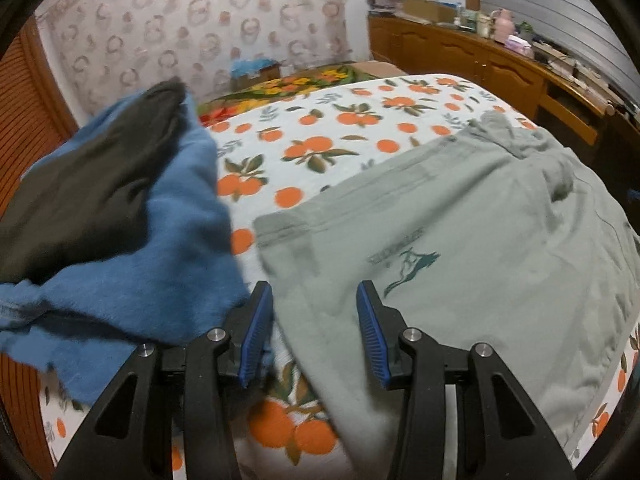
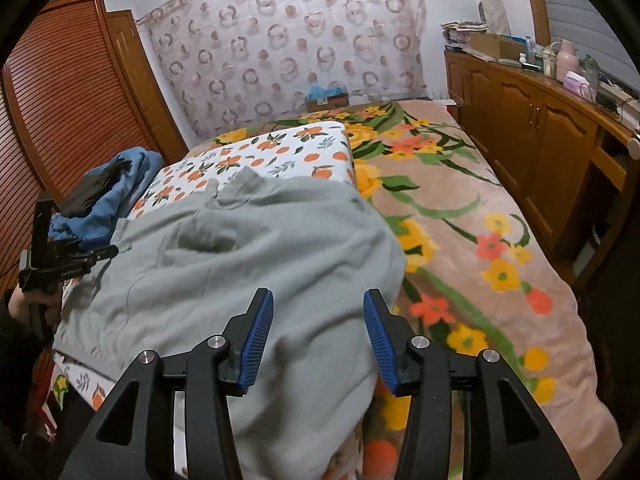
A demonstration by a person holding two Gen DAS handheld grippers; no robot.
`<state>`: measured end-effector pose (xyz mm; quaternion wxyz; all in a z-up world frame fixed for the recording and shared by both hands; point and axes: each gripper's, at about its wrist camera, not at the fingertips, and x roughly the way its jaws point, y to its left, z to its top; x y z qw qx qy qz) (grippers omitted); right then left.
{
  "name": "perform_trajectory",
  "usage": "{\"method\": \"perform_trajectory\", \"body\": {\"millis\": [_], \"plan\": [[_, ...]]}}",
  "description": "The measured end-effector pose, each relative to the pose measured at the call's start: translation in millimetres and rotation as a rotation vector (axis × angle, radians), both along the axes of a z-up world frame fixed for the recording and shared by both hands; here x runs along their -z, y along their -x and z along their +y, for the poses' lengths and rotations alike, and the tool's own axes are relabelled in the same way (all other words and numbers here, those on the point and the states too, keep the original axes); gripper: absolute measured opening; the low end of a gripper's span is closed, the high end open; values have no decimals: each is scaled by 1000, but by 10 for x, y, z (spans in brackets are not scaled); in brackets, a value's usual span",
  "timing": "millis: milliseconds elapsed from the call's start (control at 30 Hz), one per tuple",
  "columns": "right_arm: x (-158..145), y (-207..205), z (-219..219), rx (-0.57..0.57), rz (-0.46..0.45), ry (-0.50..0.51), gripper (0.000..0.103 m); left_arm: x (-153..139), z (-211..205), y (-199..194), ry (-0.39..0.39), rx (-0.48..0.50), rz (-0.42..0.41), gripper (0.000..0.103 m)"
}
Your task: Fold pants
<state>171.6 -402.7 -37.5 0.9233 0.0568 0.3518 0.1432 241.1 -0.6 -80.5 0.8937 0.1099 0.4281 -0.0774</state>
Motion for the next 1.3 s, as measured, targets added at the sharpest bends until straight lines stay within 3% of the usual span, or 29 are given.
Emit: {"method": "perform_trajectory", "body": {"millis": [167, 267, 400, 667, 933, 1100, 1233, 1300], "plan": [[47, 153, -69, 31, 19, -19, 51, -43, 38, 116, 53, 4, -22, 46], [85, 268, -139, 55, 28, -30, 53, -127, 22, 274, 119, 28, -62, 53], [98, 392, -175, 73, 39, -46, 54, -187, -42, 476, 151, 52, -94, 54], [147, 564, -168, 117, 56, -97, 55, -188, -161, 806, 174, 87, -105, 55], [224, 695, -199, 138, 85, -181, 56, -25, -179, 868, 145, 68, -107, 55], [212, 758, -190, 157, 81, -187, 56, 63, -153, 855, 149, 52, -81, 55], [189, 796, -136, 164, 67, -138, 55, 91, -150, 886, 145, 56, -88, 55], [176, 807, -120, 168, 58, -122, 48, 99, -154, 887, 145, 55, -88, 55]]}}
